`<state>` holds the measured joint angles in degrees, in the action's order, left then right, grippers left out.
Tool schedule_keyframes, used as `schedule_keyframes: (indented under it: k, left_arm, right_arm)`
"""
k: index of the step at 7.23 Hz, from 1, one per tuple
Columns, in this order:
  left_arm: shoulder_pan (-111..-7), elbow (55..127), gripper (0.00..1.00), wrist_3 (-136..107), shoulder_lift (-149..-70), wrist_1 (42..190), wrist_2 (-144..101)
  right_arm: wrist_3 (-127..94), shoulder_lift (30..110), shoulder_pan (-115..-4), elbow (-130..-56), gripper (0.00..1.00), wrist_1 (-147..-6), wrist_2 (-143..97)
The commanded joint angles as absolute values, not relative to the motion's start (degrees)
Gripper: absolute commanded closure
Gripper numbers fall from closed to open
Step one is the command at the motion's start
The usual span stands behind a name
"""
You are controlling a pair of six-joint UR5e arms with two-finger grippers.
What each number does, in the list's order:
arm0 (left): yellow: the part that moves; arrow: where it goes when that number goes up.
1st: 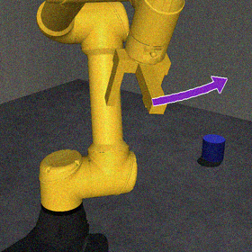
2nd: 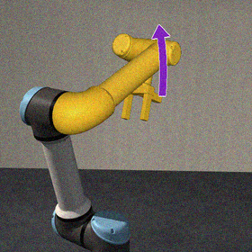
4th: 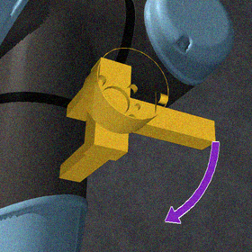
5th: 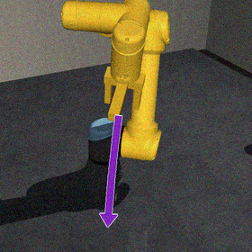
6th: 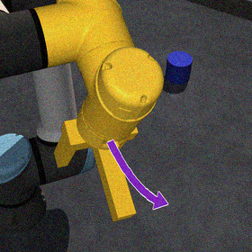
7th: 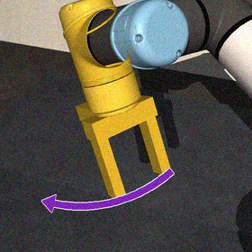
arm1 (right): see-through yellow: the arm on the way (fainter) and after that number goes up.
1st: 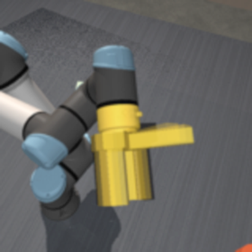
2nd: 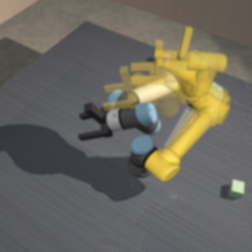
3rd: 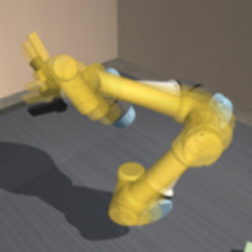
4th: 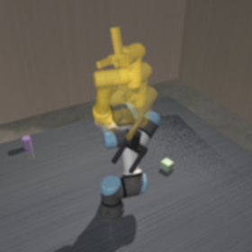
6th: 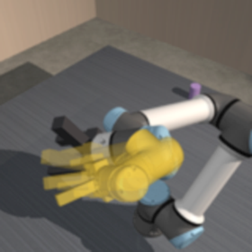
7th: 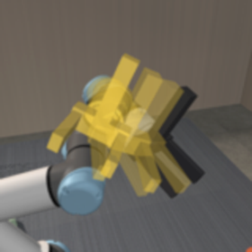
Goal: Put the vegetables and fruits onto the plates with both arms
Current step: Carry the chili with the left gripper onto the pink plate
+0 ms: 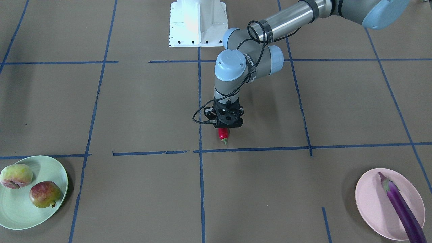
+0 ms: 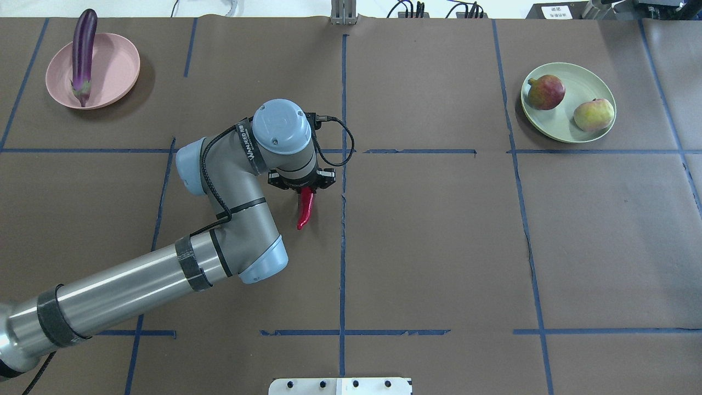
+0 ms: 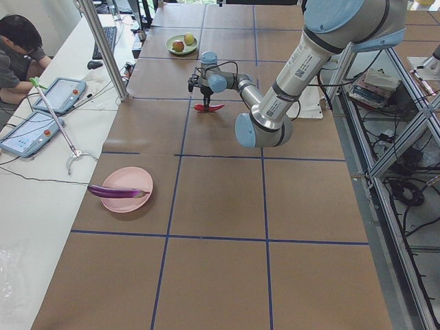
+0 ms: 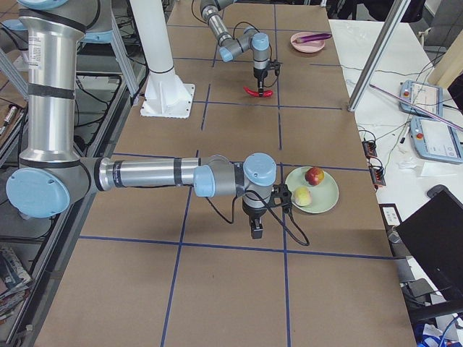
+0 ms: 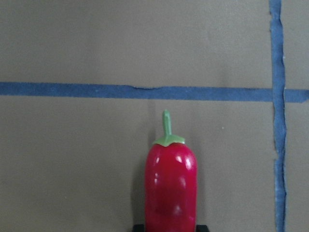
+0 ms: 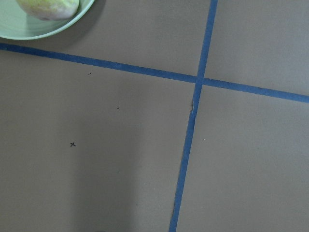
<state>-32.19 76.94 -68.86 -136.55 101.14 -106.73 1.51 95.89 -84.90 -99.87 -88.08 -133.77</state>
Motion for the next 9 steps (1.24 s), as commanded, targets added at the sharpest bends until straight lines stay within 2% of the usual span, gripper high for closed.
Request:
schedule_keyframes:
  k: [1, 4, 7, 9]
  left_arm:
    - [-36.0, 77.95, 0.98, -68.64, -136.41, 100.73, -107.48]
    - [-51.88, 77.7, 0.99, -62.11, -133.34, 100.99, -119.32]
    - [-65.8, 59.73, 0.99, -35.77, -133.06, 101.16, -124.45]
    - [-68.11, 48.75, 0.98, -31.29, -133.24, 109.1, -124.37]
  right_arm:
    - [1.58, 95.89, -84.9, -99.76, 0.0, -88.07, -133.77]
    - [1.67, 97.55, -84.9, -99.93, 0.0, -87.98, -133.68]
    - [1.67, 97.82, -84.9, -99.84, 0.0, -88.07, -134.12]
    - [1.67, 97.82, -84.9, -99.67, 0.0, -88.07, -134.47]
